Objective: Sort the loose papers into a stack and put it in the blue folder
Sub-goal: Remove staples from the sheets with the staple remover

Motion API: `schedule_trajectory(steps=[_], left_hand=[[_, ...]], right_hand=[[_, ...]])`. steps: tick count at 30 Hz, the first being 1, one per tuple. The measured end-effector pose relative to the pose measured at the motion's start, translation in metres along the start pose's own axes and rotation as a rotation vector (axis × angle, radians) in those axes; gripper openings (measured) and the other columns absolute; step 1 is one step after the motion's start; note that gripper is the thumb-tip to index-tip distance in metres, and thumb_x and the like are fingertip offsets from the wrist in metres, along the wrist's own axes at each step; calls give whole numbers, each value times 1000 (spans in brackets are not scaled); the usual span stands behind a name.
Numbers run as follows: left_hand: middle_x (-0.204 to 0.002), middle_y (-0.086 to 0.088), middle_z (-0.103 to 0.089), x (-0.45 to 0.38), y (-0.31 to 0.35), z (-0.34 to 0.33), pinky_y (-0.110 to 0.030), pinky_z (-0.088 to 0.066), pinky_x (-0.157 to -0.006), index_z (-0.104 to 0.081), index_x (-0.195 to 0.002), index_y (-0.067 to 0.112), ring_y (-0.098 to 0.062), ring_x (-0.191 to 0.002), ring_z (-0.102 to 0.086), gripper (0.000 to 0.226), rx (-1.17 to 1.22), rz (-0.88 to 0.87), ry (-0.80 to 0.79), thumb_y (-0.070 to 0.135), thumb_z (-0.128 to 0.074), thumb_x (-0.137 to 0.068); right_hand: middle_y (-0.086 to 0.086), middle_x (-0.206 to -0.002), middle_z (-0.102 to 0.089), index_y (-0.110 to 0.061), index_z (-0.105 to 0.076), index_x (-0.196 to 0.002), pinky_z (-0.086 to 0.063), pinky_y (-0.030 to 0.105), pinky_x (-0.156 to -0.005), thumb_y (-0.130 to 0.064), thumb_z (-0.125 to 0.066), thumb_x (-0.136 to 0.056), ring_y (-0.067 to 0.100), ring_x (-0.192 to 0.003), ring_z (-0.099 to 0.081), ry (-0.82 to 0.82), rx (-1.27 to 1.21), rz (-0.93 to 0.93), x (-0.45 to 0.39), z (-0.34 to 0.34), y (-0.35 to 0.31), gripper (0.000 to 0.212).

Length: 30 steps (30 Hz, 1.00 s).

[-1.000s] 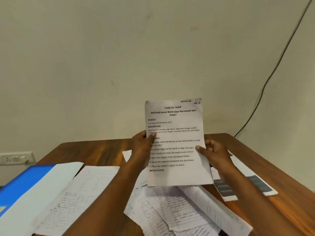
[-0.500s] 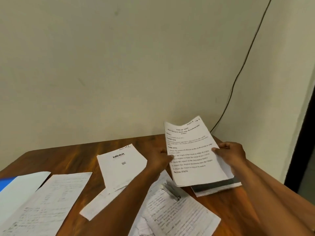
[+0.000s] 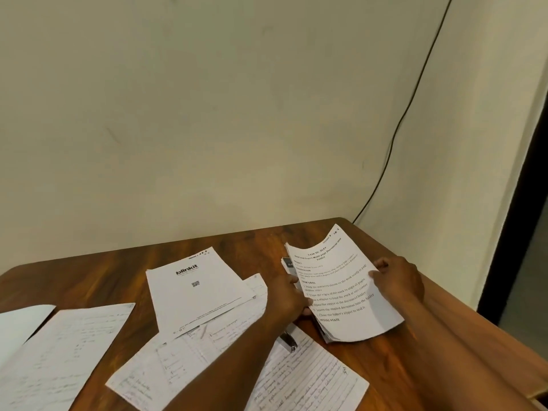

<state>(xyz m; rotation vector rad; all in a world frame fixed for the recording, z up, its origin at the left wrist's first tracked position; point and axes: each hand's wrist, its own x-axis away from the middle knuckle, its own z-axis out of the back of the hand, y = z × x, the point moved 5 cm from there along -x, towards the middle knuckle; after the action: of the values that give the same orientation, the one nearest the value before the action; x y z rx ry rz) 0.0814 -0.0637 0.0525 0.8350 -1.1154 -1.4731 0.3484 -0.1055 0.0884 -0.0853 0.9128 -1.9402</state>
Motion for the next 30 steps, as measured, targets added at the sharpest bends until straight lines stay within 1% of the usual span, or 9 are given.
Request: schedule_trajectory(steps=[5, 7, 9, 11, 16, 20, 23, 26, 30], left_hand=[[-116, -2, -77, 6, 1, 2, -22, -64, -67, -59, -121, 24, -14, -70, -78, 42, -56, -68, 59, 10, -82, -89], [-121, -2, -76, 10, -2, 1, -18, -62, -68, -61, -117, 24, -17, -83, -78, 39, -70, -138, 66, 7, -81, -89], [-127, -1, -74, 10, -6, 0, -16, -60, -72, -62, -125, 19, -20, -101, -77, 43, -113, -167, 77, 5, -81, -89], [-127, 1, -73, 5, -10, -1, -15, -59, -75, -62, -129, 16, -21, -107, -75, 46, -168, -148, 80, 8, -82, -88], [-121, 1, -74, -3, -20, -3, -18, -59, -82, -69, -123, 13, -18, -103, -74, 38, -231, -115, 115, 12, -83, -88], [-105, 6, -74, 2, -18, 0, -17, -60, -78, -71, -114, 19, -11, -87, -73, 31, -226, -176, 160, 15, -85, -87], [-104, 15, -70, 14, -8, 16, -6, -53, -71, -71, -107, 25, -3, -83, -70, 27, -157, -266, 257, 18, -86, -85], [-102, 22, -67, 27, -7, 43, -6, -50, -68, -71, -102, 32, -1, -86, -67, 23, -135, -311, 357, 24, -86, -86], [-122, 14, -69, 33, -29, 101, -20, -56, -88, -69, -120, 33, -7, -100, -67, 40, -209, -262, 495, 35, -87, -84]], right_hand=[[0, -96, -75, -29, -67, -89, -56, 33, -64, -27, -83, -89, 20, -78, -66, 59, 49, 3, 0, -8, 7, 15], [4, -101, -74, -25, -70, -98, -54, 32, -63, -30, -83, -89, 18, -78, -62, 36, 131, 24, 4, -15, 12, 16], [6, -105, -74, -21, -72, -108, -50, 30, -63, -32, -83, -88, 17, -79, -58, 8, 190, 19, 8, -25, 19, 25], [8, -107, -73, -18, -72, -111, -50, 30, -64, -31, -83, -88, 17, -80, -57, 21, 177, -4, 9, -32, 25, 28], [11, -108, -75, -14, -73, -117, -52, 32, -65, -28, -77, -94, 21, -80, -63, 17, 222, -8, 7, -44, 22, 27], [9, -98, -76, -11, -76, -106, -52, 30, -63, -21, -76, -92, 25, -79, -69, 59, 392, 83, 13, -43, 2, 17], [12, -92, -77, -9, -79, -97, -46, 29, -61, -16, -89, -80, 27, -76, -68, 118, 313, 207, 21, -45, -21, 21], [7, -112, -78, -18, -77, -110, -53, 32, -71, -27, -88, -82, 25, -93, -72, 22, 160, 258, 35, -58, -55, 31], [-3, -121, -76, -27, -74, -109, -47, 25, -82, -37, -85, -85, 18, -103, -73, -139, -24, 298, 59, -82, -102, 28]])
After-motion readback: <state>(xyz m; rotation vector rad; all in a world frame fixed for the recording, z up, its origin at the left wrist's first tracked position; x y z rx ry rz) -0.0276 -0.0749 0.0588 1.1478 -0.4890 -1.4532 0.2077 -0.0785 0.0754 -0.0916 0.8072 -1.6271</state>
